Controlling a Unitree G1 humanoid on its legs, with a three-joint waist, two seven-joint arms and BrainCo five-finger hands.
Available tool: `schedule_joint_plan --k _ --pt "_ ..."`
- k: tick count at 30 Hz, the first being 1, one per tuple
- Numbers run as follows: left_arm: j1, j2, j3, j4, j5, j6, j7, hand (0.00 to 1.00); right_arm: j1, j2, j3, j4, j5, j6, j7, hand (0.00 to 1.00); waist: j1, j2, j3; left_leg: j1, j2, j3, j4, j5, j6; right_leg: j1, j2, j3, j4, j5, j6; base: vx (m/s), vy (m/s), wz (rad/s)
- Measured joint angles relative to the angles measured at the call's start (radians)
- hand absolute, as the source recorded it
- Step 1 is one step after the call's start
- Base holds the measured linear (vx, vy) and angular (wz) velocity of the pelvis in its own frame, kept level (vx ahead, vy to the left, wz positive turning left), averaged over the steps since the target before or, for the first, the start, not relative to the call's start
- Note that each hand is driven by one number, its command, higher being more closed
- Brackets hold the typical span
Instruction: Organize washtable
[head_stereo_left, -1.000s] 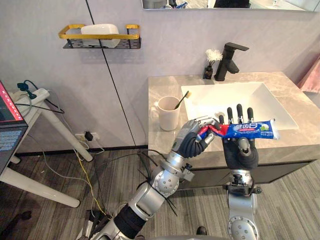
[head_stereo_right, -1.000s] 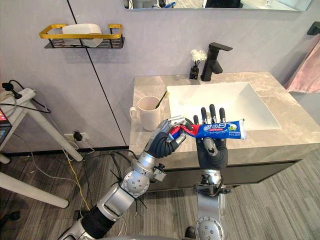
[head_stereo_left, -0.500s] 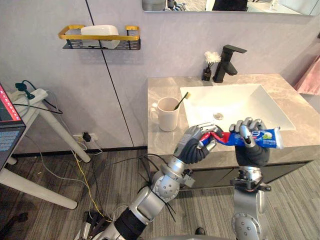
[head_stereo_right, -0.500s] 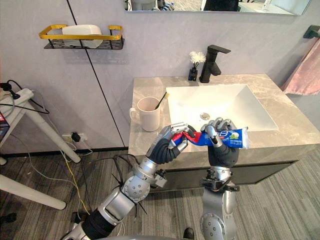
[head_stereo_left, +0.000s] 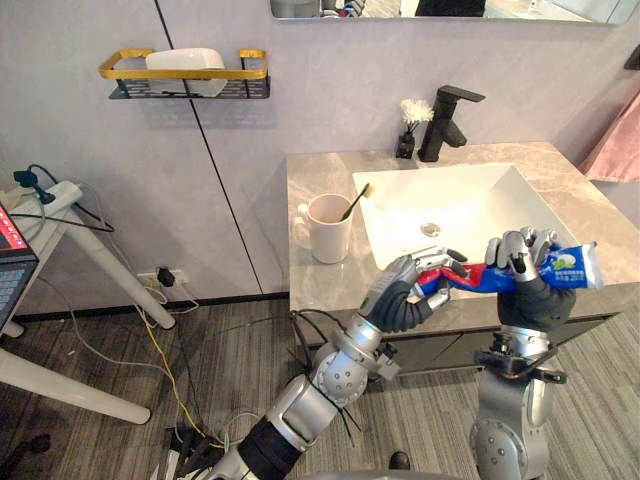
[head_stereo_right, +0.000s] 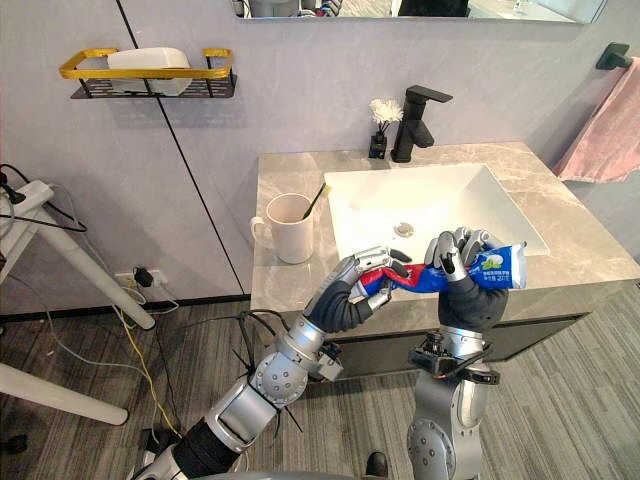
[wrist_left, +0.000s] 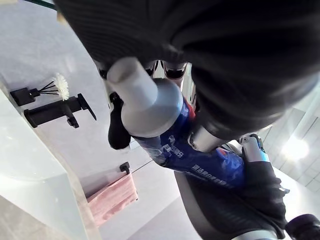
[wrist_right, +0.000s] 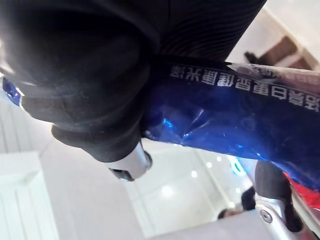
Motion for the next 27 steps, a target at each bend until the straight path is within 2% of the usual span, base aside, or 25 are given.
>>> schedule_joint_plan --k 5,7,9,11,13,15,16,17,19,21,25,27 --pt "0.052 0.004 0.119 0.000 -0.007 0.032 0.006 0.00 -0.096 -0.007 -0.106 0.000 -0.004 -0.008 -0.036 1.00 0.002 0.001 0.000 0.001 -0.001 -0.024 -0.001 0.001 0.000 0.019 -0.002 -0.025 -0.001 -0.002 0.002 -0.02 -0.009 0.16" --pt "0.074 0.022 0.190 -0.002 -0.009 0.054 0.025 0.00 -0.172 -0.043 -0.165 -0.010 -0.003 -0.027 -0.052 1.00 0.002 0.002 0.000 -0.003 -0.005 -0.041 -0.002 0.002 0.000 0.026 -0.007 -0.044 -0.001 -0.005 0.005 -0.03 -0.004 0.22" --pt "0.093 0.040 0.248 -0.024 -0.020 0.056 0.035 0.00 -0.298 -0.118 -0.195 -0.017 -0.003 -0.038 -0.067 1.00 0.005 0.001 0.000 -0.010 -0.007 -0.056 -0.007 0.006 0.000 0.035 -0.008 -0.058 -0.001 -0.008 0.006 -0.03 -0.005 0.21" --pt "0.106 0.041 0.258 -0.058 -0.028 0.056 0.050 0.00 -0.399 -0.177 -0.205 -0.018 -0.005 -0.057 -0.076 1.00 0.007 -0.002 0.001 -0.015 -0.008 -0.070 -0.012 0.014 0.000 0.035 -0.009 -0.075 -0.001 -0.010 0.005 -0.01 -0.013 0.25" --pt "0.109 0.039 0.259 -0.093 -0.028 0.053 0.058 0.00 -0.563 -0.261 -0.218 -0.002 -0.027 -0.072 -0.110 1.00 0.026 -0.008 0.003 -0.021 -0.008 -0.098 -0.021 0.034 -0.003 0.040 -0.009 -0.103 -0.002 -0.010 0.005 0.02 -0.024 0.35" --pt "0.133 0.039 0.259 -0.113 -0.028 0.051 0.059 0.00 -0.698 -0.328 -0.226 0.064 -0.033 -0.091 -0.136 1.00 0.033 -0.015 0.003 -0.018 -0.009 -0.122 -0.038 0.047 -0.004 0.055 -0.008 -0.132 -0.006 -0.010 0.005 0.00 -0.025 0.39" --pt "0.154 0.040 0.259 -0.122 -0.028 0.048 0.059 0.00 -0.756 -0.365 -0.234 0.103 -0.034 -0.100 -0.151 1.00 0.039 -0.022 0.003 -0.018 -0.009 -0.129 -0.047 0.054 -0.005 0.059 -0.007 -0.144 -0.006 -0.010 0.005 -0.01 -0.024 0.42" --pt "0.179 0.041 0.259 -0.122 -0.029 0.044 0.053 0.00 -0.813 -0.420 -0.243 0.154 -0.029 -0.105 -0.174 1.00 0.057 -0.037 0.003 -0.021 -0.008 -0.138 -0.052 0.058 -0.006 0.059 -0.006 -0.155 -0.007 -0.010 0.005 -0.02 -0.016 0.24" --pt "0.222 0.044 0.256 -0.122 -0.030 0.042 0.048 0.00 -0.869 -0.471 -0.250 0.220 -0.021 -0.106 -0.192 1.00 0.067 -0.058 0.002 -0.022 -0.008 -0.146 -0.062 0.064 -0.006 0.060 -0.005 -0.159 -0.007 -0.010 0.006 -0.02 -0.015 0.15" --pt "0.276 0.077 0.254 -0.121 -0.050 0.041 0.033 0.00 -0.936 -0.546 -0.234 0.314 0.010 -0.109 -0.209 1.00 0.085 -0.097 0.004 -0.023 -0.009 -0.148 -0.083 0.077 -0.006 0.051 -0.005 -0.166 -0.007 -0.010 0.006 -0.02 -0.016 0.08" --pt "0.355 0.125 0.249 -0.102 -0.084 0.041 -0.010 0.00 -0.992 -0.663 -0.148 0.437 0.071 -0.082 -0.191 1.00 0.093 -0.148 0.006 -0.034 -0.008 -0.157 -0.081 0.078 -0.007 0.047 -0.005 -0.177 -0.005 -0.010 0.006 -0.02 -0.015 0.06" --pt "0.365 0.141 0.245 -0.068 -0.087 0.041 -0.030 0.00 -0.975 -0.672 -0.138 0.439 0.106 -0.067 -0.165 1.00 0.098 -0.169 0.013 -0.044 -0.007 -0.160 -0.080 0.079 -0.008 0.036 -0.005 -0.182 0.002 -0.010 0.006 -0.01 -0.005 0.03"
